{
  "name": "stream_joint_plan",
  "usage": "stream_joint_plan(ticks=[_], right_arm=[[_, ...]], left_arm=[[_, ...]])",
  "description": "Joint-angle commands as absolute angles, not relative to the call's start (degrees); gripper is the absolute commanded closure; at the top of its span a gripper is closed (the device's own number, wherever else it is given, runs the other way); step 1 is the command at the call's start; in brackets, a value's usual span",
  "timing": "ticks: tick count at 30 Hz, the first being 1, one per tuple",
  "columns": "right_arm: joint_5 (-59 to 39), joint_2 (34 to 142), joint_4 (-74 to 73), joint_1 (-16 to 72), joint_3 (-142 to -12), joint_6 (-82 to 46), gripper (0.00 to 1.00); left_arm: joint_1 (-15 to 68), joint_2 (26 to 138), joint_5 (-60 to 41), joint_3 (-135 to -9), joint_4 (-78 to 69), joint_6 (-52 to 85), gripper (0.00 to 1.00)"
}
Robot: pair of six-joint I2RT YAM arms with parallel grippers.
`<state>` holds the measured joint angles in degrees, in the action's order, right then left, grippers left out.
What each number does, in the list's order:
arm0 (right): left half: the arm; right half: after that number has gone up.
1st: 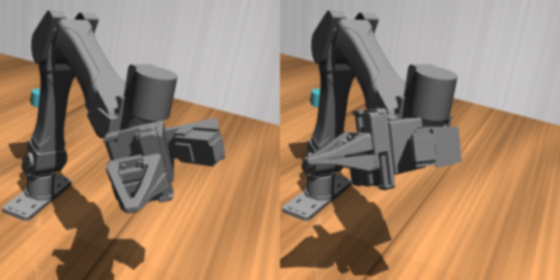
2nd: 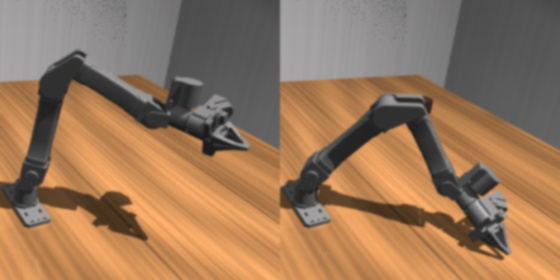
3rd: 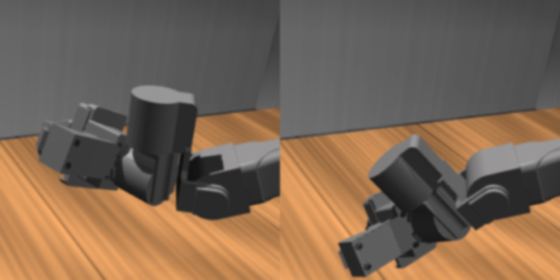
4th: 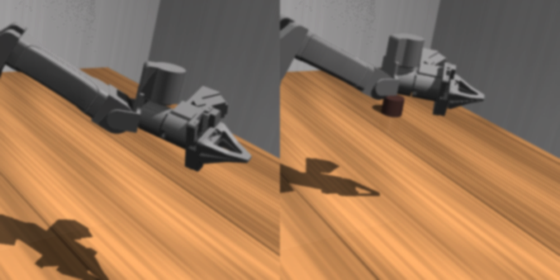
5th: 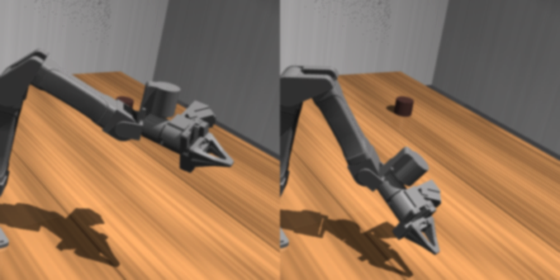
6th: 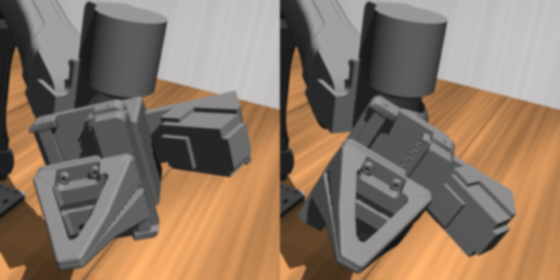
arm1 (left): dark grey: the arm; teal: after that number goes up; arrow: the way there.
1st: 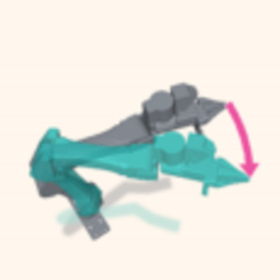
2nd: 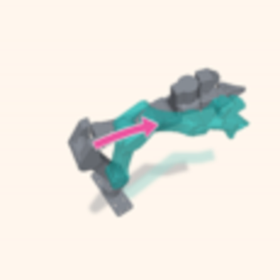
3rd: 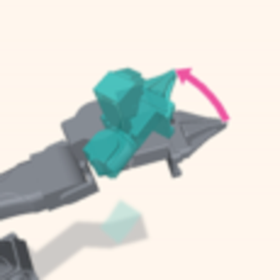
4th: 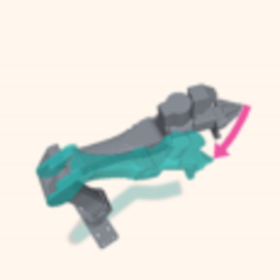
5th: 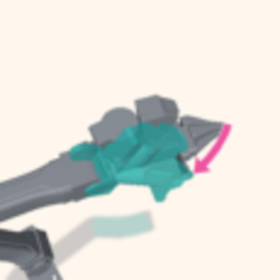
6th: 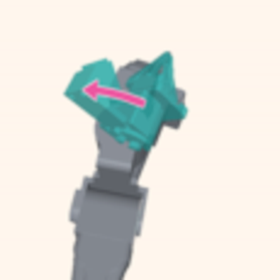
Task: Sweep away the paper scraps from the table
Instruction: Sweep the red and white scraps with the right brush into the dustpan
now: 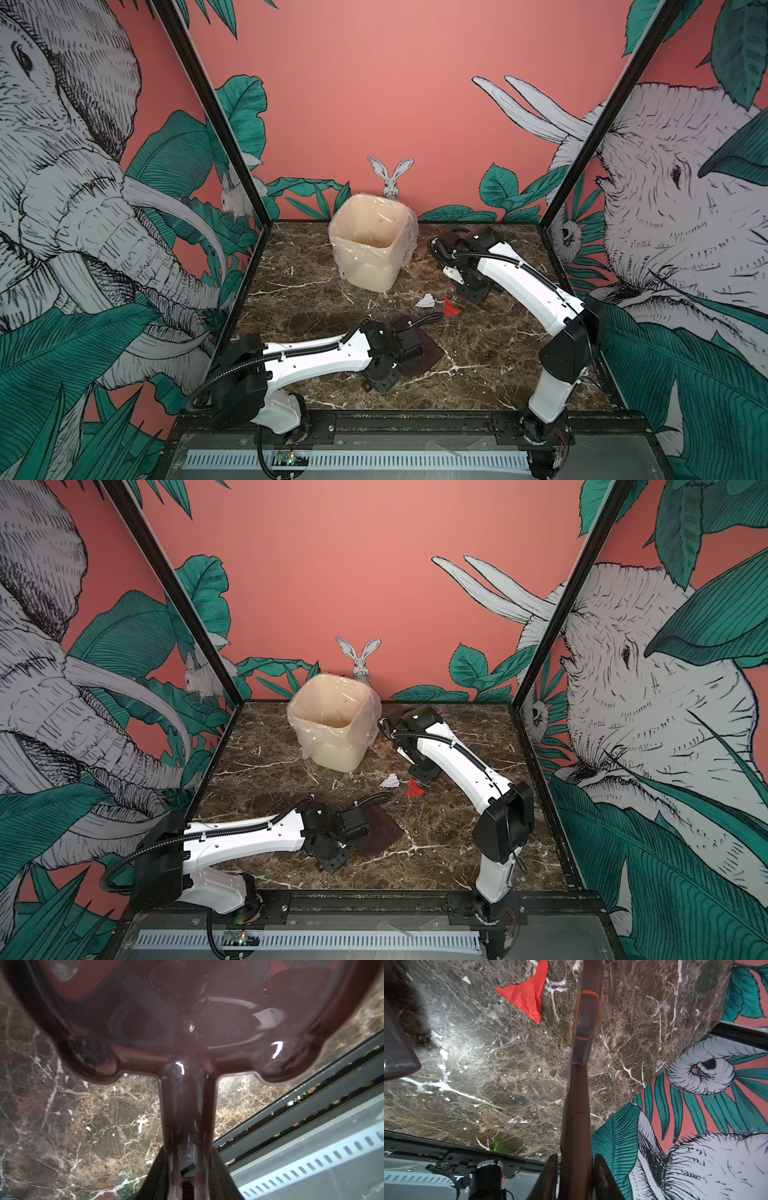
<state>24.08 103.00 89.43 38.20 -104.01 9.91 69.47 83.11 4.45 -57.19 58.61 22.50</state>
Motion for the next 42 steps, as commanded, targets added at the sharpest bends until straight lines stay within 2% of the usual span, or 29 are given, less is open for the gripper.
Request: stream_joint_plan(ticks=[1, 16, 27, 33, 37, 42], right_arm=[[27.24, 105.03, 91.75, 40.17, -105.47, 11.69, 1.0], [21.22, 104.81, 93.71, 46.58, -101.26, 12.26, 1.0], [14.09, 104.59, 97.24, 51.92, -106.38, 8.15, 1.0], [18.2, 102.98, 98.26, 51.24, -109.91, 6.18, 1.0], [22.48, 103.3, 98.2, 49.38, -107.13, 5.81, 1.0], [21.97, 104.71, 97.95, 49.3, -106.95, 5.23, 1.0]], left_arm=[[68.86, 83.36, 2.72, -55.93, 57.23, 23.24, 1.0], [66.82, 84.59, 2.37, -53.88, 53.2, 22.69, 1.0], [66.53, 86.29, 3.9, -54.41, 52.91, 22.06, 1.0], [66.53, 85.78, 4.74, -54.02, 52.25, 21.89, 1.0], [66.53, 86.06, 4.81, -54.36, 52.16, 21.54, 1.0], [66.52, 86.31, 4.79, -54.23, 51.83, 21.45, 1.0]])
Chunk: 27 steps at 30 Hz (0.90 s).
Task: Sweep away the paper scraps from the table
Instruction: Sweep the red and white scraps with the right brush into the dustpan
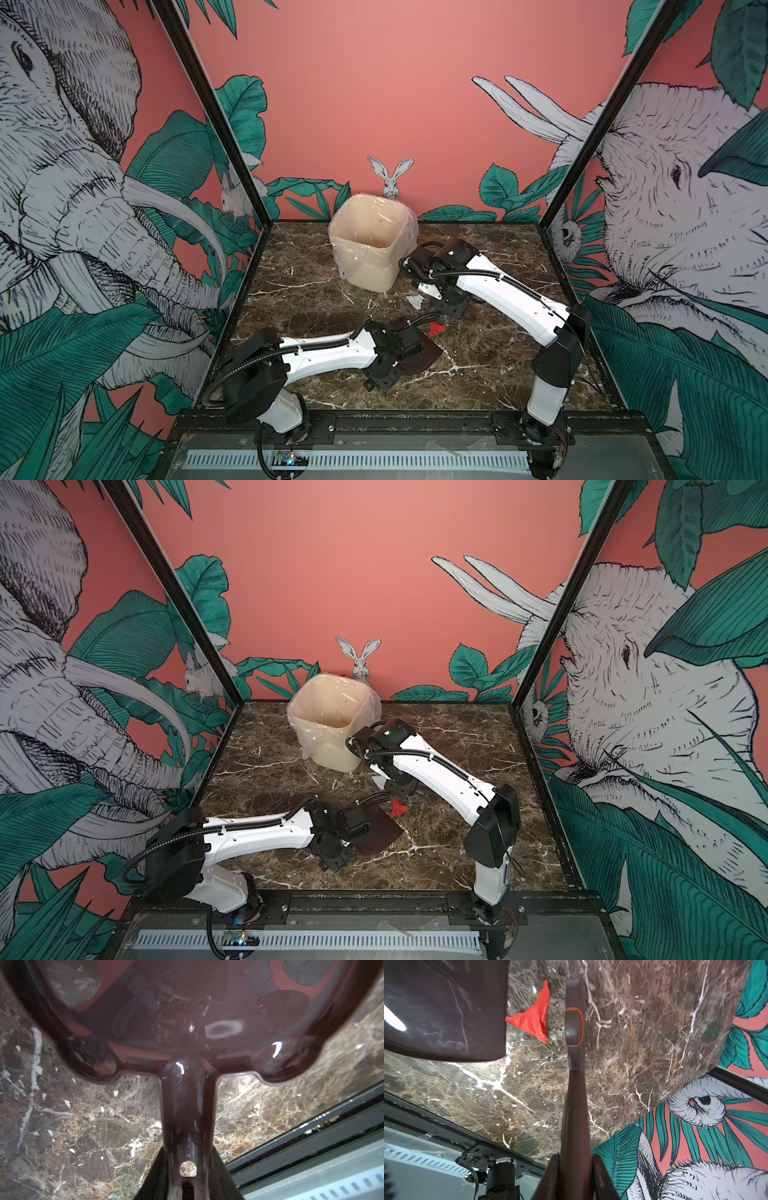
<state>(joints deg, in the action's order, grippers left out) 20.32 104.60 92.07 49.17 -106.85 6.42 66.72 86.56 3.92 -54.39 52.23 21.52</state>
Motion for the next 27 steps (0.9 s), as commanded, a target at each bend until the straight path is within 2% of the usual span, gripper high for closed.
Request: stream_joint_plan(ticks=[1, 23, 27], right_arm=[[21.41, 105.06, 98.24, 49.34, -106.96, 5.1, 1.0], [0.53, 104.83, 100.54, 55.5, -115.45, 1.45, 1.0], [2.65, 103.73, 101.15, 55.66, -117.34, 0.82, 1.0]], left_arm=[[66.52, 86.31, 4.73, -54.29, 51.85, 21.45, 1.0], [66.62, 86.4, 5.44, -53.24, 50.29, 22.98, 1.0], [66.93, 85.89, 6.01, -52.42, 49.99, 23.95, 1.0]])
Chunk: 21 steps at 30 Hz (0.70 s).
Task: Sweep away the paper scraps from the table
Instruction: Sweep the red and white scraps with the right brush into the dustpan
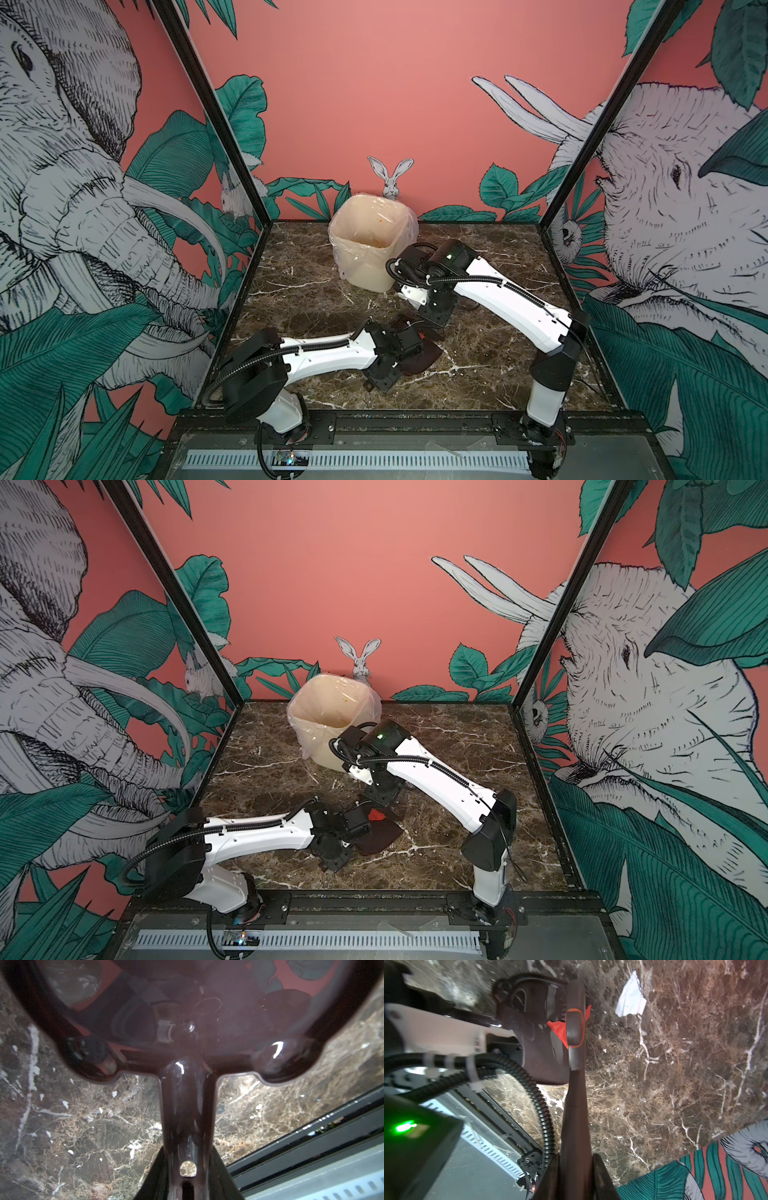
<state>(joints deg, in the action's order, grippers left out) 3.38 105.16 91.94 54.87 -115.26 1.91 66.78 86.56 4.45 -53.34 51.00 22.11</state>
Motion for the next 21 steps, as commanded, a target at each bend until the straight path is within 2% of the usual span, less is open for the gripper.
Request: stream_joint_plan(ticks=[1, 6, 12, 21], right_arm=[[4.87, 103.35, 101.25, 55.55, -117.65, 0.43, 1.0], [18.18, 103.67, 101.13, 54.11, -119.49, -0.51, 1.0], [29.06, 107.4, 96.54, 52.63, -120.78, 1.57, 1.0], [32.17, 113.88, 87.75, 49.89, -117.45, 6.67, 1.0]], left_arm=[[67.02, 85.64, 6.08, -52.1, 49.93, 24.26, 1.0], [67.15, 83.82, 6.83, -50.24, 49.57, 25.79, 1.0], [67.15, 81.47, 7.33, -48.41, 49.65, 27.66, 1.0], [67.13, 79.78, 7.2, -46.48, 50.1, 28.66, 1.0]])
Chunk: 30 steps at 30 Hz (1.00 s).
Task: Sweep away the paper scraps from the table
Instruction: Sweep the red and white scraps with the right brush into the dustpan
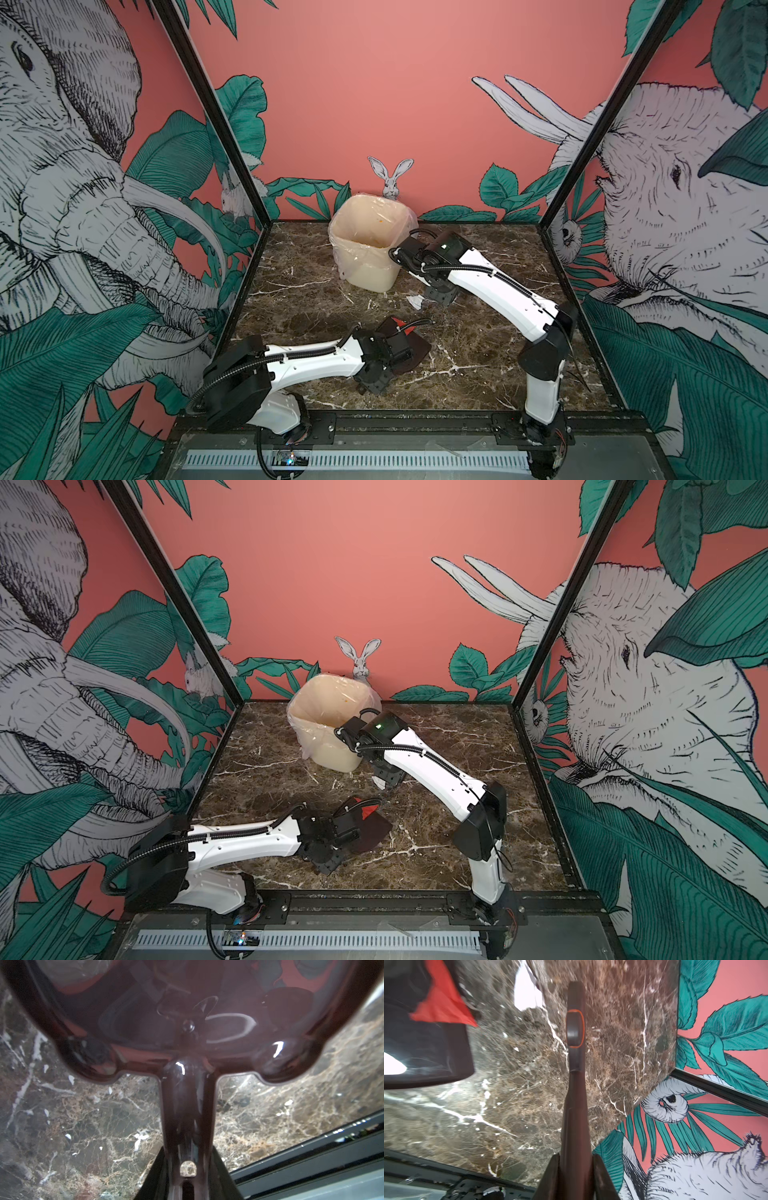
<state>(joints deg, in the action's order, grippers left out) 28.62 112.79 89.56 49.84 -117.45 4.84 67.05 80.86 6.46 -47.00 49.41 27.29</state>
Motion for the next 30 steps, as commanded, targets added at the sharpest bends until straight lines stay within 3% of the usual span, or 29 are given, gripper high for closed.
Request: stream_joint_plan(ticks=[1, 15, 30], right_arm=[[32.28, 114.62, 87.58, 49.84, -117.79, 6.76, 1.0], [25.1, 118.7, 88.88, 53.13, -122.93, 7.82, 1.0], [8.46, 115.71, 97.41, 60.35, -125.48, 4.88, 1.0]], left_arm=[[67.15, 79.93, 7.13, -46.49, 50.01, 28.53, 1.0], [64.92, 80.7, 4.13, -45.88, 48.89, 25.78, 1.0], [63.02, 81.1, 2.04, -45.81, 49.61, 24.44, 1.0]])
